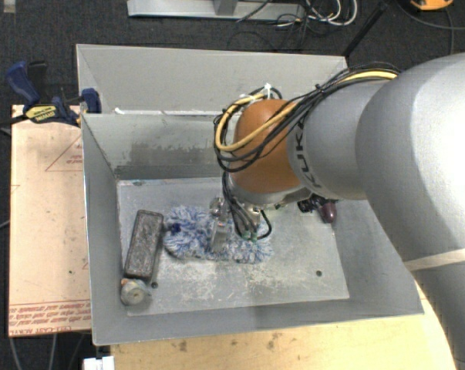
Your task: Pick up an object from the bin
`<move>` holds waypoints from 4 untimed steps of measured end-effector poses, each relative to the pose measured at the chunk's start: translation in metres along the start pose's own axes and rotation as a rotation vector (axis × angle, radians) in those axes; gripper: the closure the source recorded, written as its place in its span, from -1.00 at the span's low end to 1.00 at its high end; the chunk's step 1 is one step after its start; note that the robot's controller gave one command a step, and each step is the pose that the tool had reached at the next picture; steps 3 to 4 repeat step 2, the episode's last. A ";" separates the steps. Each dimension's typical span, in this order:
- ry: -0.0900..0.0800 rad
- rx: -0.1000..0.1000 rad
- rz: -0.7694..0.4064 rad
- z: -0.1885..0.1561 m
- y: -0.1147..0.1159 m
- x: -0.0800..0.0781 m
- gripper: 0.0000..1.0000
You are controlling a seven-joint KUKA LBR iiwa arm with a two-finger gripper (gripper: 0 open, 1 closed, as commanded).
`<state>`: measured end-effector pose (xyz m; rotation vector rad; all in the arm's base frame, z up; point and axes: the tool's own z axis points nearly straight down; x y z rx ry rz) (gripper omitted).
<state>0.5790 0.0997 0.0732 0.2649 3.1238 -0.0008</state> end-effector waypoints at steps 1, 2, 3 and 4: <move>0.000 0.000 0.001 0.000 0.000 0.000 1.00; -0.004 -0.004 -0.041 -0.184 0.007 -0.016 1.00; -0.004 -0.004 -0.041 -0.184 0.007 -0.016 1.00; -0.004 -0.004 -0.041 -0.184 0.007 -0.016 1.00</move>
Offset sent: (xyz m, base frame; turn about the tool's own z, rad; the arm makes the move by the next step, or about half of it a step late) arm 0.0132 0.0036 0.1795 -0.0416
